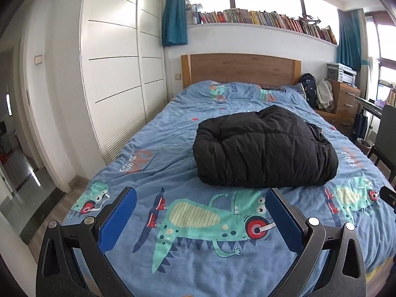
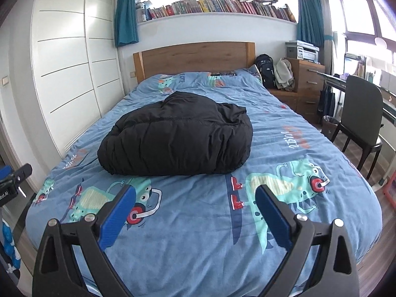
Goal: Fold large clothes
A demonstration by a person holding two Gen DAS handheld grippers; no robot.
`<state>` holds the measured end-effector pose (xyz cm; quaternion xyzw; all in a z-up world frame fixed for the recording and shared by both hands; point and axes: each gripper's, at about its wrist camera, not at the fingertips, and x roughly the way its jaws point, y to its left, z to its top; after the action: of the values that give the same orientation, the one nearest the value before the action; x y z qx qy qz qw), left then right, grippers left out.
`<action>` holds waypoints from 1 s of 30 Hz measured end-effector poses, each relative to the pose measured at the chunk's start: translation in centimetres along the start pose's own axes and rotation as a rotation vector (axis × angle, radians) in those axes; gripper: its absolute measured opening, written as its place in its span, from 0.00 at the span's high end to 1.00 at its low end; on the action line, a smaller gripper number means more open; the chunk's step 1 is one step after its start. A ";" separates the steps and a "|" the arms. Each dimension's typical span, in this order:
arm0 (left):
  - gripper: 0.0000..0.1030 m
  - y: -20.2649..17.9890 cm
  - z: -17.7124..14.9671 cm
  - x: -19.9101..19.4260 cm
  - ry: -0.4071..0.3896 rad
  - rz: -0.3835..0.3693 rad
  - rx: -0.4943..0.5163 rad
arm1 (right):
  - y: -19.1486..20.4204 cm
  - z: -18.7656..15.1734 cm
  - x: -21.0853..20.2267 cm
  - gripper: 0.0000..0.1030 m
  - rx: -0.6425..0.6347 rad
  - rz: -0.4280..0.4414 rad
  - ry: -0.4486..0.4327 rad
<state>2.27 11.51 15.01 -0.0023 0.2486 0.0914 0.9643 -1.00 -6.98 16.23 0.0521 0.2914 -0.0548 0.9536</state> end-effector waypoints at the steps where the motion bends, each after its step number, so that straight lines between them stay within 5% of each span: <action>1: 0.01 -0.1 0.0 -0.1 -0.002 -0.002 -0.001 | 0.2 -0.1 0.0 0.05 -0.007 0.001 0.001; 30: 0.01 -1.1 -0.9 0.2 0.032 -0.048 0.003 | 0.3 -2.3 1.5 0.05 0.009 -0.032 0.055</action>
<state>2.21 10.46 14.09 -0.0081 0.2640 0.0679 0.9621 -1.02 -6.52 13.55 0.0535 0.3182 -0.0698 0.9439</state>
